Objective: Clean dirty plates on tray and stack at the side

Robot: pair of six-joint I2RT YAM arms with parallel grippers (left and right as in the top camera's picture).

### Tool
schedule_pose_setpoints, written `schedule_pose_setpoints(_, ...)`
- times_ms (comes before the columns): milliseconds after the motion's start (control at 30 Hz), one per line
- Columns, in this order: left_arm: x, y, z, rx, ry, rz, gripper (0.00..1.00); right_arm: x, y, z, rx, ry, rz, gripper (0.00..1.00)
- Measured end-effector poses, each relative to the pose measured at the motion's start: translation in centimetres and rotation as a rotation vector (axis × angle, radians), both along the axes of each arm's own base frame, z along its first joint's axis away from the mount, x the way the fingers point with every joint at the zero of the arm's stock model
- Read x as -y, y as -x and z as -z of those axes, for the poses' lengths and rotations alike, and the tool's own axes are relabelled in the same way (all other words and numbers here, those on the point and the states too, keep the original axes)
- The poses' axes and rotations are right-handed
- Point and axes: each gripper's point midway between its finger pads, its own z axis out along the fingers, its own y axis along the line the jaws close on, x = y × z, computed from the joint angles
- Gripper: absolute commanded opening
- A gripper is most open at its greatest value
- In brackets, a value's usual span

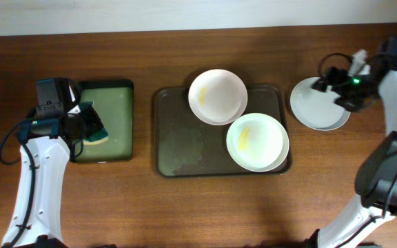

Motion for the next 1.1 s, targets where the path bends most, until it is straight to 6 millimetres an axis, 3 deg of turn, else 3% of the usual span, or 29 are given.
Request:
schedule_pose_setpoints(33, 0.0, 0.0, 0.0, 0.002, 0.0, 0.0, 0.0, -2.9, -0.8, -0.2, 0.023, -0.004, -0.073, 0.91)
schedule_pose_setpoints(67, 0.0, 0.0, 0.0, 0.002, 0.0, 0.0, 0.0, -5.8, -1.6, -0.4, 0.053, 0.005, -0.144, 0.8)
schedule_pose_setpoints(100, 0.0, 0.0, 0.0, 0.001, 0.0, 0.0, 0.0, -9.1, -2.2, -0.4, 0.075, 0.019, -0.218, 0.75)
schedule_pose_setpoints(200, 0.0, 0.0, 0.0, 0.002, 0.0, 0.0, 0.0, -15.2, -2.7, 2.3, 0.036, 0.103, -0.284, 0.73)
schedule_pose_setpoints(267, 0.0, 0.0, 0.0, 0.002, 0.0, 0.0, 0.0, -17.6, -3.1, 4.9, 0.0, 0.158, -0.281, 0.68)
schedule_pose_setpoints(367, 0.0, 0.0, 0.0, 0.001, 0.0, 0.0, 0.0, -19.0, -3.2, 6.6, -0.018, 0.216, -0.266, 0.64)
schedule_pose_setpoints(500, 0.0, 0.0, 0.0, 0.002, 0.0, 0.0, 0.0, -18.8, -3.6, 6.8, -0.015, 0.247, -0.233, 0.54)
schedule_pose_setpoints(600, 0.0, 0.0, 0.0, 0.001, 0.0, 0.0, 0.0, -18.9, -3.6, 8.6, -0.04, 0.254, -0.234, 0.51)
schedule_pose_setpoints(700, 0.0, 0.0, 0.0, 0.002, 0.0, 0.0, 0.0, -20.1, -3.5, 9.7, -0.045, 0.256, -0.26, 0.32)
schedule_pose_setpoints(800, 0.0, 0.0, 0.0, 0.002, 0.0, 0.0, 0.0, -22.3, -3.3, 9.6, -0.023, 0.254, -0.301, 0.09)
schedule_pose_setpoints(933, 0.0, 0.0, 0.0, 0.001, 0.0, 0.0, 0.0, -24.3, -2.1, 9.7, -0.04, 0.252, -0.345, 0.04)
schedule_pose_setpoints(1100, 0.0, 0.0, 0.0, 0.002, 0.002, 0.003, 0.0, -26.7, 1.5, 10.2, -0.132, 0.225, -0.448, 0.04)
